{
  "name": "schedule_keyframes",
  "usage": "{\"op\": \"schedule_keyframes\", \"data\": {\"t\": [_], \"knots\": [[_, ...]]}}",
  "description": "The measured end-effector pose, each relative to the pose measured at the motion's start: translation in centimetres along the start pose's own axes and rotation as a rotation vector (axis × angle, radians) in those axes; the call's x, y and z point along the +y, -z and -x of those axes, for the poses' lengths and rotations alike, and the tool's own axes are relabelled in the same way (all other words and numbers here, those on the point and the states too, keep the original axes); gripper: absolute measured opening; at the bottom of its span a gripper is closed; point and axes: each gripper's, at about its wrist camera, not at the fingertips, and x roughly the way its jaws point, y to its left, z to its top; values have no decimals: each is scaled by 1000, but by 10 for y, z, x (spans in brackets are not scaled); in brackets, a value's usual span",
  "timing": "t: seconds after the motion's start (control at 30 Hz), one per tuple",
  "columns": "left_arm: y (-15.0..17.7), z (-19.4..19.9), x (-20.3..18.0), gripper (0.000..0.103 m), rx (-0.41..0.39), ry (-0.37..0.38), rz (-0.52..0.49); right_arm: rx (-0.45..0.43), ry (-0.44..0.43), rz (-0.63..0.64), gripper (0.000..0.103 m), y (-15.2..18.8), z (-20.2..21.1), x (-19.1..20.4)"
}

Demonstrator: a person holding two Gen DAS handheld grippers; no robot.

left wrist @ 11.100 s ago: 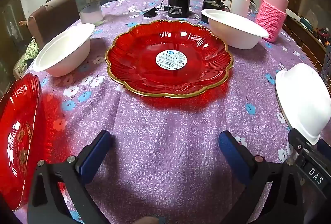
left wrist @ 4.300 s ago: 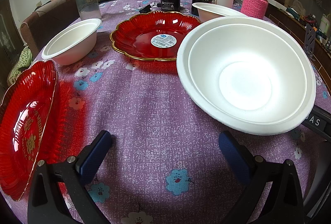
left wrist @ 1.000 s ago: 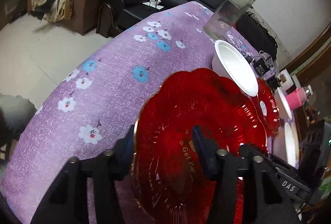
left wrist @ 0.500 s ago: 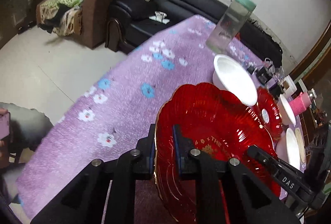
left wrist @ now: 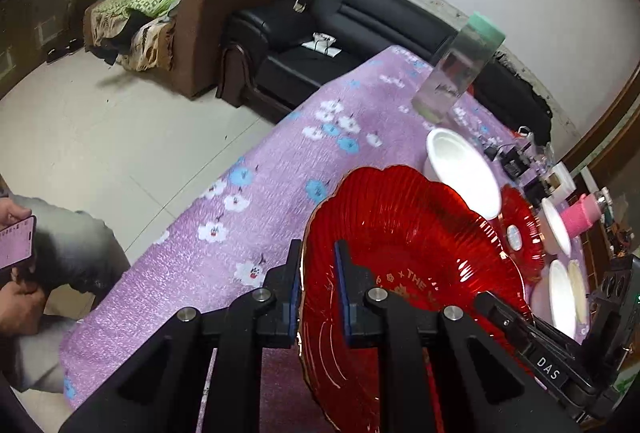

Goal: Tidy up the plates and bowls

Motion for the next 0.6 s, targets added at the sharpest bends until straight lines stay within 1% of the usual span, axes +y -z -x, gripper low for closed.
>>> {"op": "schedule_keyframes", "data": {"t": [0.23,0.4,0.43,0.5,0.53,0.57,0.6], "knots": [[5,-31,1,14,53,-30,-1,25,29,-12,16,4,-14,-10],[10,-35,-5,20,50,-64,-21,35,34,-22,16,6,-20,-16],[10,-34,-6,22,53,-67,-23,36,33,-23,16,6,-20,-16],[11,-30,-6,43,51,-52,-22,26,26,-29,17,5,-19,-17],[11,-24,-6,48,39,-38,-18,12,30,-31,17,5,-16,-17],[11,-18,-6,57,22,-32,-17,-1,36,-19,18,5,-12,-16],[11,-11,-7,61,2,-33,-19,-12,43,-4,21,5,-9,-13]]}}
